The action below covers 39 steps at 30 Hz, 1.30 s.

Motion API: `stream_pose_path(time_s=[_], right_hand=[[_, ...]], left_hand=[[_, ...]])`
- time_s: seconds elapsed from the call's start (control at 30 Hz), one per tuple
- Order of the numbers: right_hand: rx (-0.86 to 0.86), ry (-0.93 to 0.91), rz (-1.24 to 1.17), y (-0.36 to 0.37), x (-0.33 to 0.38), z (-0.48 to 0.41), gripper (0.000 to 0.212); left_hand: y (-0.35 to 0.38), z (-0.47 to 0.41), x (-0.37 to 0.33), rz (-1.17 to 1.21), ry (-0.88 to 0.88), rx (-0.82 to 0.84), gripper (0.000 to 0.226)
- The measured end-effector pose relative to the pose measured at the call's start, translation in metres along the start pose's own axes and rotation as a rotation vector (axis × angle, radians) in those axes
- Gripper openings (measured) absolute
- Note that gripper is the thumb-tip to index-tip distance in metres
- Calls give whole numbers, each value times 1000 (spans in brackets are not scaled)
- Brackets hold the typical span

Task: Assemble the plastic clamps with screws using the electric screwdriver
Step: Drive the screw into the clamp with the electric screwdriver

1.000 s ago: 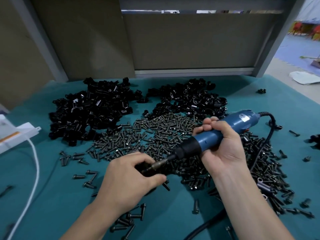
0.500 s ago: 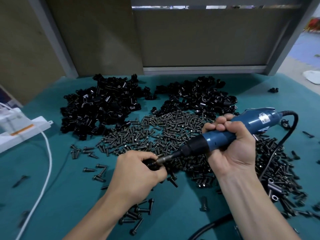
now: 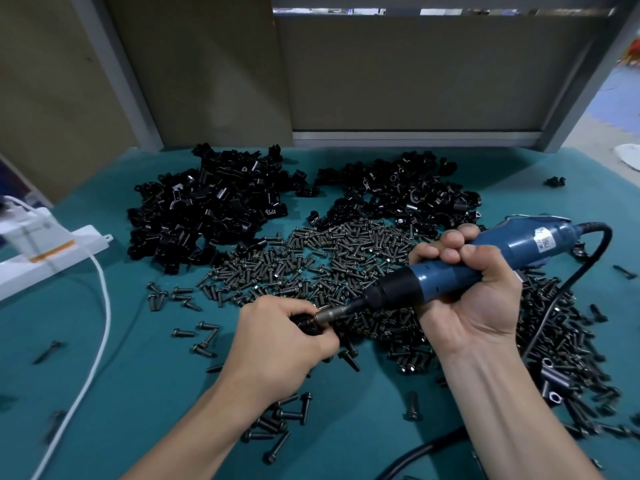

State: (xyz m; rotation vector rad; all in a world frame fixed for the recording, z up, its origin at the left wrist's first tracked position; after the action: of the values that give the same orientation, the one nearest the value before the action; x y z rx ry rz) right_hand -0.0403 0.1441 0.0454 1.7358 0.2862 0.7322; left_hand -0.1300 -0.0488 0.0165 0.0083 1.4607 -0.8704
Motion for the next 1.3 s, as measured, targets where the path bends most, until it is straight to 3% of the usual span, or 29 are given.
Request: stream_pose_path(time_s=[0.37, 0.53, 0.67, 0.77, 0.93, 1.03, 1.17, 1.3], right_hand=[[96, 12, 9, 1, 3, -1, 28], [30, 7, 1, -7, 10, -5, 29], [-37, -12, -22, -13, 15, -9, 27], [-46, -38, -30, -15, 21, -11, 27], [-54, -39, -23, -18, 22, -11, 28], [-25, -38, -33, -16, 23, -11, 29], [72, -46, -8, -10, 27, -11, 30], [106, -41, 19, -9, 25, -8, 32]], left_hand=[[1, 0, -1, 12, -13, 62, 11], [-1, 2, -10, 7, 56, 97, 8], [-6, 6, -10, 23, 100, 171, 40], [-8, 1, -9, 126, 34, 231, 54], [-3, 5, -9, 140, -73, 374, 45], [-3, 7, -9, 351, -169, 431, 70], [-2, 7, -13, 604, -273, 438, 59], [0, 7, -9, 610, -320, 415, 54]])
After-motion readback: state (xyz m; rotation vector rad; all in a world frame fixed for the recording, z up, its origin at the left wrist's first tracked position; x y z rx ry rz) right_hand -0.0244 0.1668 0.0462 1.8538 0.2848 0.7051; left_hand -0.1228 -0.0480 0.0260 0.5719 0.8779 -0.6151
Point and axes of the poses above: each hand's wrist, its own z-axis away from the middle knuckle, its own y-axis out of the palm, x = y × z, the point moved 4 cm from there along -z, towards the middle knuckle, and after that the axes turned 7 degrees about -y, right-handed, at the moved point
